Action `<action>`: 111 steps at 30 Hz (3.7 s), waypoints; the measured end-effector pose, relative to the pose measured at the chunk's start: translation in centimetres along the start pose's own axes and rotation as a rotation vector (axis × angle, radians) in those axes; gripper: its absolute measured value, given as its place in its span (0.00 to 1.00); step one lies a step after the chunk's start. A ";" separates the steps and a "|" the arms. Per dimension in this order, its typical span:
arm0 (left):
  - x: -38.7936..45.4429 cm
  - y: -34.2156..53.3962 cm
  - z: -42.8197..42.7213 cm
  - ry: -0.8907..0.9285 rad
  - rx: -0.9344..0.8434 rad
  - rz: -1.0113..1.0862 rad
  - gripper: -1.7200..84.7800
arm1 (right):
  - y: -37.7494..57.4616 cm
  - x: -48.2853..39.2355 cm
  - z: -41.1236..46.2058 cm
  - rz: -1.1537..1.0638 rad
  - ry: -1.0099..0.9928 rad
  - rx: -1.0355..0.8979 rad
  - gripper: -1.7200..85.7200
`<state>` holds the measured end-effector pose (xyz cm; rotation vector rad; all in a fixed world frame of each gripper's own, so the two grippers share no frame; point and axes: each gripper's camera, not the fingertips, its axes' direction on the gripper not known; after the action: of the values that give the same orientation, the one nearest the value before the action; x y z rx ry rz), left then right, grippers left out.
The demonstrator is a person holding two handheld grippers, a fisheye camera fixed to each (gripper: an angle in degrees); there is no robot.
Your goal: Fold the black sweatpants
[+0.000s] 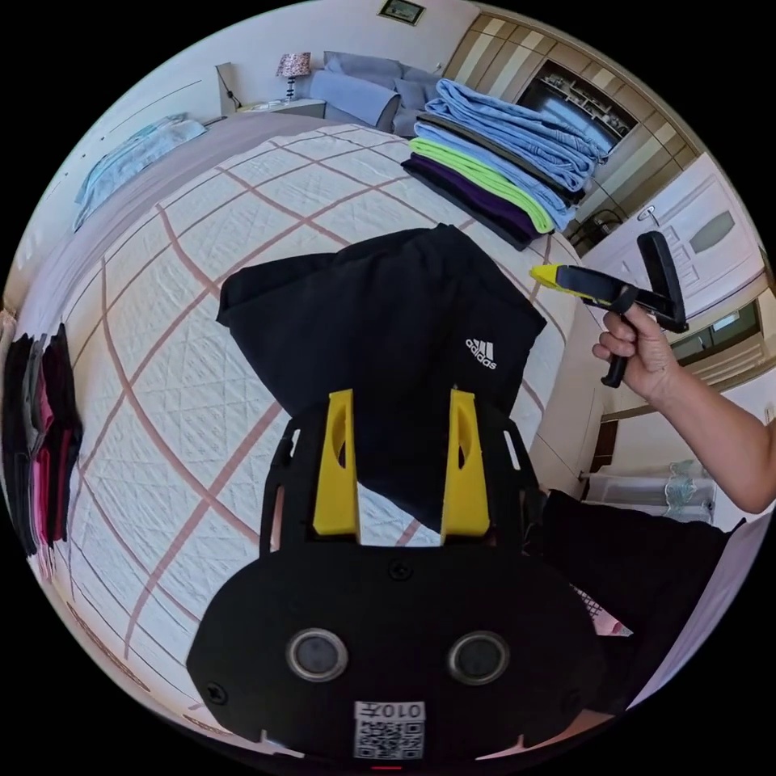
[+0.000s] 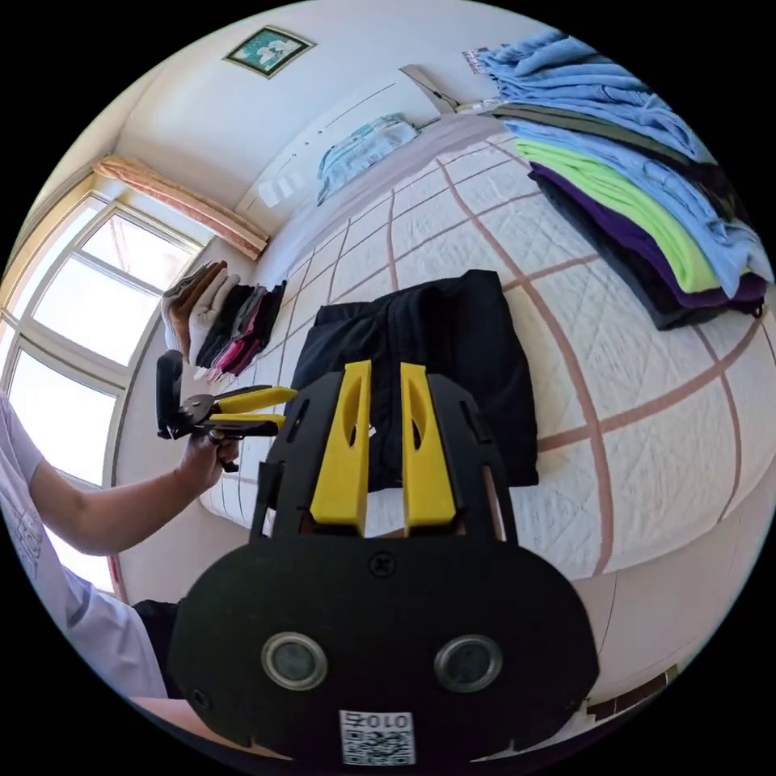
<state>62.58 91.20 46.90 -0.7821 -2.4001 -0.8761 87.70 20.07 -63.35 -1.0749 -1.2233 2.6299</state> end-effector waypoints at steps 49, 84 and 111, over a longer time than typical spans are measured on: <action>-9.7 -7.2 0.5 0.519 -0.046 -0.615 0.10 | -14.6 12.6 4.2 0.012 -0.097 -0.542 0.05; 16.7 -48.0 -32.6 0.192 -0.215 0.306 0.11 | -12.3 -5.7 -33.0 0.093 -0.014 -0.115 0.07; 41.3 -104.5 -3.6 0.051 -0.476 0.632 0.10 | -25.8 25.1 -41.4 0.370 0.077 0.184 0.07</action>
<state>-34.22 36.78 29.26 -1.5574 -1.7216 -1.1649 87.90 72.78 -78.38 -1.4727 -0.8118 2.8547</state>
